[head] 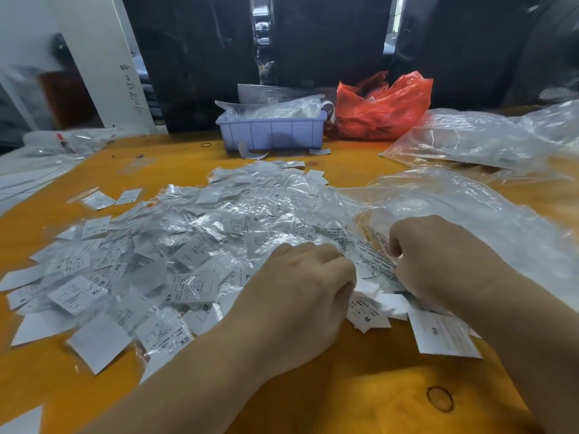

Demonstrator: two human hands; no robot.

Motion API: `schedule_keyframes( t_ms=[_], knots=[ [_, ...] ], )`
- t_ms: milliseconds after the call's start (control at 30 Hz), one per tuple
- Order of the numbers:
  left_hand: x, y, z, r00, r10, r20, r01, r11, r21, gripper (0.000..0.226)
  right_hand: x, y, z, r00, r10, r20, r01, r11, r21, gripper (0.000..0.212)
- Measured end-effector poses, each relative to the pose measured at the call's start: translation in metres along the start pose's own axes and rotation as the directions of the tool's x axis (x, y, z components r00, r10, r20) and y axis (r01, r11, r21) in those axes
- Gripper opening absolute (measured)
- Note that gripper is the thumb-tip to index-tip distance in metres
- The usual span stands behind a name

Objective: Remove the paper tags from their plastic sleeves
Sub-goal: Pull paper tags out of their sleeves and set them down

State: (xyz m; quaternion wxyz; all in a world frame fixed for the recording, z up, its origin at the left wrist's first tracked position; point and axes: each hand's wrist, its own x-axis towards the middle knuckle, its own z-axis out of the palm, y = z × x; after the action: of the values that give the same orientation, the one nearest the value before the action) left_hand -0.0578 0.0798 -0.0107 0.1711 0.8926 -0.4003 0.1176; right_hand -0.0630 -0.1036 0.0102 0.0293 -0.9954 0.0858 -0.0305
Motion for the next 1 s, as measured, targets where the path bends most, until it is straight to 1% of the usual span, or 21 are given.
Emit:
schedule_keyframes(
  t_ms=[67, 133, 167, 267, 300, 367, 467, 533, 600, 667, 733, 800, 833, 900, 967, 1000],
  knots=[
    [-0.002, -0.002, -0.002, 1.0, -0.025, -0.017, 0.025, 1.0, -0.019, 0.023, 0.0, 0.0, -0.001, 1.0, 0.001, 0.008, -0.001, 1.0, 0.007, 0.015],
    [-0.002, -0.002, -0.003, 0.999, -0.036, 0.004, 0.036, 0.999, -0.037, 0.018, -0.001, -0.001, -0.001, 1.0, 0.003, 0.017, -0.003, 1.0, 0.003, 0.02],
    [-0.002, -0.002, -0.002, 0.998, -0.042, 0.045, 0.044, 0.998, -0.048, 0.018, -0.002, -0.001, -0.001, 1.0, -0.003, 0.024, 0.003, 1.0, 0.0, 0.023],
    [-0.002, -0.003, 0.004, 0.978, -0.017, 0.207, 0.025, 0.999, -0.035, 0.039, -0.004, -0.002, -0.003, 0.999, -0.018, 0.045, 0.018, 1.0, 0.014, 0.032],
    [-0.002, -0.002, 0.006, 0.973, -0.002, 0.232, 0.004, 1.0, -0.009, 0.04, -0.004, -0.003, -0.003, 0.999, -0.019, 0.043, 0.018, 1.0, 0.024, 0.033],
    [-0.001, 0.0, 0.008, 0.973, 0.013, 0.229, -0.024, 0.999, 0.048, 0.032, -0.005, -0.003, -0.003, 1.0, -0.019, 0.022, 0.017, 0.999, 0.046, 0.033],
    [0.0, 0.0, 0.008, 0.985, 0.019, 0.173, -0.037, 0.994, 0.102, 0.026, -0.001, -0.002, -0.002, 0.997, -0.045, -0.056, 0.051, 0.992, 0.116, 0.034],
    [0.0, 0.0, 0.007, 0.989, 0.027, 0.148, -0.041, 0.995, 0.095, 0.026, 0.002, 0.001, -0.002, 0.985, -0.087, -0.148, 0.115, 0.974, 0.193, 0.038],
    [0.0, 0.001, 0.007, 0.989, 0.011, 0.15, -0.023, 0.997, 0.08, 0.025, 0.003, 0.0, -0.004, 0.958, -0.124, -0.257, 0.203, 0.929, 0.308, 0.039],
    [0.0, 0.001, 0.007, 0.988, -0.004, 0.155, -0.005, 0.998, 0.059, 0.024, 0.0, -0.002, -0.008, 0.94, -0.119, -0.318, 0.272, 0.826, 0.494, 0.036],
    [0.0, 0.001, 0.008, 0.987, -0.016, 0.159, 0.012, 1.0, 0.023, 0.025, -0.002, -0.005, -0.011, 0.939, -0.102, -0.328, 0.305, 0.688, 0.658, 0.036],
    [0.0, 0.001, 0.009, 0.983, -0.033, 0.181, 0.031, 0.999, 0.012, 0.037, -0.003, -0.007, -0.012, 0.95, -0.085, -0.301, 0.296, 0.55, 0.781, 0.04],
    [0.0, 0.002, 0.011, 0.982, -0.033, 0.184, 0.028, 0.999, 0.029, 0.039, -0.002, -0.008, -0.013, 0.96, -0.077, -0.268, 0.272, 0.478, 0.835, 0.042],
    [0.0, 0.002, 0.012, 0.986, -0.019, 0.166, 0.008, 0.998, 0.064, 0.038, 0.0, -0.008, -0.012, 0.982, -0.064, -0.176, 0.187, 0.308, 0.933, 0.045],
    [0.001, 0.004, 0.012, 0.991, 0.0, 0.135, -0.009, 0.998, 0.069, 0.033, 0.002, -0.008, -0.011, 0.995, -0.051, -0.086, 0.092, 0.133, 0.987, 0.045],
    [0.001, 0.004, 0.012, 0.993, 0.01, 0.119, -0.019, 0.997, 0.071, 0.031, 0.003, -0.008, -0.011, 0.998, -0.044, -0.051, 0.055, 0.075, 0.996, 0.044]
  ],
)
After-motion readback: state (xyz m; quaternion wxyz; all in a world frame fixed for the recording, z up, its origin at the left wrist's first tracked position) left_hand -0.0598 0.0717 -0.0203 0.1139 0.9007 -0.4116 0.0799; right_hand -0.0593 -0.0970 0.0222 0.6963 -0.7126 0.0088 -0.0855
